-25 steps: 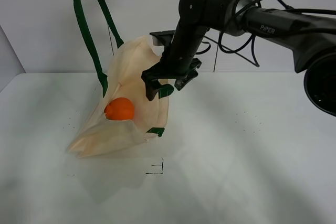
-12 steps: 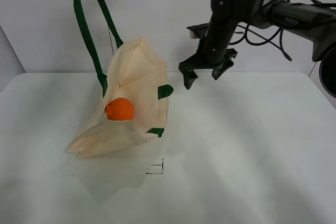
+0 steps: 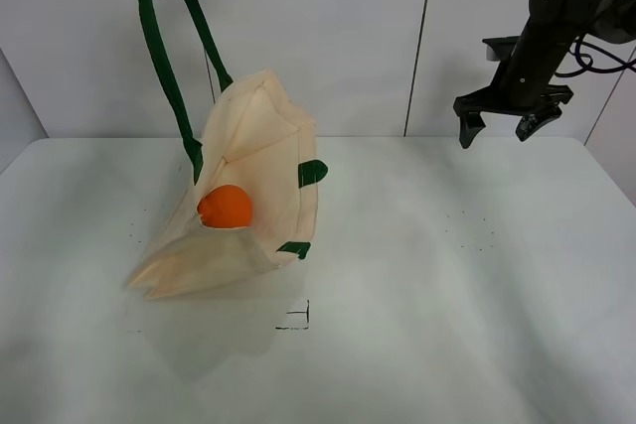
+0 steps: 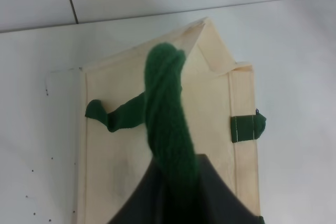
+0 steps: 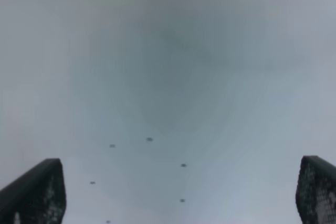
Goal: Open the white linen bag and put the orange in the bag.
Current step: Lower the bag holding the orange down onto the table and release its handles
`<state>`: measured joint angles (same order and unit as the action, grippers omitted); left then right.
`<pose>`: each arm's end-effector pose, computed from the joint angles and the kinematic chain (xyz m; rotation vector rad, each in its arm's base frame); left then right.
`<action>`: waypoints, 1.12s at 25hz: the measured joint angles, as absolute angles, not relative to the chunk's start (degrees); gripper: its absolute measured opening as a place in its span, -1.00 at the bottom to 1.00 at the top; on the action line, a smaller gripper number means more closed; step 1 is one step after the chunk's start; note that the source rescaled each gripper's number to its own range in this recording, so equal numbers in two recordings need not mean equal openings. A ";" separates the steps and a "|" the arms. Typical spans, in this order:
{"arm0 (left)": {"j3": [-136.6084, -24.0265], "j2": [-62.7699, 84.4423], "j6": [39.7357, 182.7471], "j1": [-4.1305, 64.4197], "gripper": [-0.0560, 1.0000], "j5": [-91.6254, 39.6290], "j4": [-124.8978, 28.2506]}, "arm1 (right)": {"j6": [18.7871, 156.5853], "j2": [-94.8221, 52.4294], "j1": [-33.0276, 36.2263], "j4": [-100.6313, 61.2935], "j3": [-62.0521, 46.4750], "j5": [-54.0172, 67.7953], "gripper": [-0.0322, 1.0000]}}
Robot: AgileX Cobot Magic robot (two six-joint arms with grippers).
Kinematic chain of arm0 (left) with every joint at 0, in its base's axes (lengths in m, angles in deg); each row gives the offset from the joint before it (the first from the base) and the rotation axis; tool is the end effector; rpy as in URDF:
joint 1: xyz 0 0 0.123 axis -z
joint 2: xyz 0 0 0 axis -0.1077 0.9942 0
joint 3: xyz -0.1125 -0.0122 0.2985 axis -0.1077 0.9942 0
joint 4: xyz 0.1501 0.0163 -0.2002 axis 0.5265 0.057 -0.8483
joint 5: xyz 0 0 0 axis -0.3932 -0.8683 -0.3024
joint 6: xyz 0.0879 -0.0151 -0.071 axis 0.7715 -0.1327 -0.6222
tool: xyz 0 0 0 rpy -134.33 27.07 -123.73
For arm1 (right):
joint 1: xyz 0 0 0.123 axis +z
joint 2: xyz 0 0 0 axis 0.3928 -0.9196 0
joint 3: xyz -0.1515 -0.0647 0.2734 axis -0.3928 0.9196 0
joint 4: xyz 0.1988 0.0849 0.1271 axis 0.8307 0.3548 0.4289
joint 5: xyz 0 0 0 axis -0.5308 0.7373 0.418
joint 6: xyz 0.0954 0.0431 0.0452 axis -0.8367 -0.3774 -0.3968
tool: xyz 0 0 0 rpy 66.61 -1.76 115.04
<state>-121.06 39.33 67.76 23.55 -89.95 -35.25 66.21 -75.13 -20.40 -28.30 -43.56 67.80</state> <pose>0.3846 -0.1211 0.4668 0.1633 2.3480 -0.2399 0.4992 0.0224 0.2367 -0.1083 2.8994 -0.0142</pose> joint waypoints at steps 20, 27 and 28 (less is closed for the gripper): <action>-121.06 39.33 67.76 23.55 -0.89 -89.95 -35.25 | 66.51 -37.80 -20.33 -26.31 -1.93 67.72 1.00; -121.06 39.33 67.77 23.55 -0.89 -89.95 -35.25 | 66.51 -13.00 -20.33 -26.14 19.15 67.71 1.00; -121.06 39.33 67.82 23.55 -0.89 -89.95 -35.25 | 66.51 -9.83 -20.33 -26.14 22.21 67.19 1.00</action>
<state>-121.06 39.33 67.82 23.55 -89.95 -35.25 66.51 -9.83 -20.33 -26.14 22.21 67.19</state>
